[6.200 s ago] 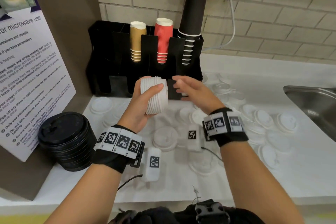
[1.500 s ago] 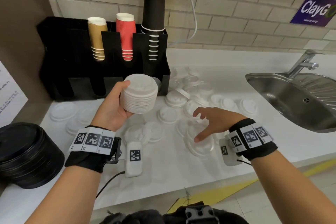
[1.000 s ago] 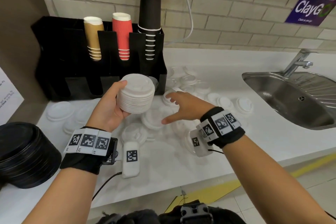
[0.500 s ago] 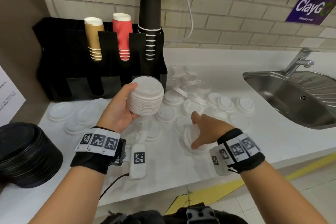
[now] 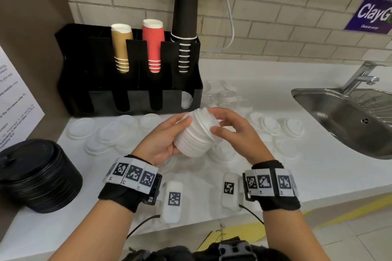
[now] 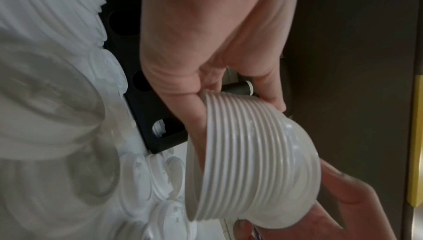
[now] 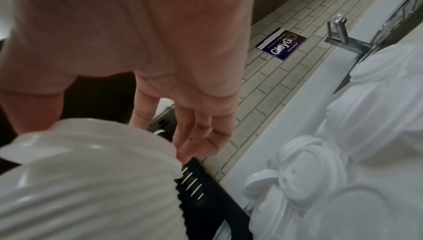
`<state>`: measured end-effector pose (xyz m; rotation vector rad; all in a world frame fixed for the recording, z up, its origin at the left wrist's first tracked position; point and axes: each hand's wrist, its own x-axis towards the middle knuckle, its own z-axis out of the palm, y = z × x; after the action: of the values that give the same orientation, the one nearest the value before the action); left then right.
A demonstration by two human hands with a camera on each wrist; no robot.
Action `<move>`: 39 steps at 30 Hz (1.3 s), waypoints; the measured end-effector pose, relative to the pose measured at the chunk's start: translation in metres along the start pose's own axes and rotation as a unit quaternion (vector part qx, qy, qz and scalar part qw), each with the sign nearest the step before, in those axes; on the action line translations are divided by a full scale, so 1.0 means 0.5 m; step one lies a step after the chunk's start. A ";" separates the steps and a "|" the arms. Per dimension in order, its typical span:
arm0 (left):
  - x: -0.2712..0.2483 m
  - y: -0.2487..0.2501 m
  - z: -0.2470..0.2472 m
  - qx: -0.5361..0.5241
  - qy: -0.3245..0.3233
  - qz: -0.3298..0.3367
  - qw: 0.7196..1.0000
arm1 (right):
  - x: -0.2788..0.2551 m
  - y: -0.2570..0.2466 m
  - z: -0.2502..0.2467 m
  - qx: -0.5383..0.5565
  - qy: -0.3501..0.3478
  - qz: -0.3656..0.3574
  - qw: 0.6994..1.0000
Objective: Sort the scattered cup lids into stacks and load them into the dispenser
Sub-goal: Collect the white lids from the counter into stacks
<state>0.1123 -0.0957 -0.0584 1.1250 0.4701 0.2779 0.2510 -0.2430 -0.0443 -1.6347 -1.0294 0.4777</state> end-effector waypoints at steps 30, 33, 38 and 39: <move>0.014 -0.002 0.009 0.006 -0.039 -0.050 0.998 | -0.012 0.010 -0.005 -0.062 0.011 0.022 0.998; 0.015 0.002 0.007 0.004 -0.043 -0.052 0.998 | -0.007 0.008 -0.001 -0.074 0.014 0.014 0.997; 0.018 0.005 -0.001 0.003 -0.041 -0.051 0.998 | 0.005 0.003 0.003 -0.078 0.007 0.004 0.997; 0.019 0.006 -0.002 0.003 -0.042 -0.052 0.998 | 0.008 0.001 0.003 -0.081 0.004 0.002 0.997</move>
<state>0.1203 -0.0895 -0.0579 1.1102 0.4532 0.1375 0.2523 -0.2387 -0.0446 -1.7811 -1.0807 0.3983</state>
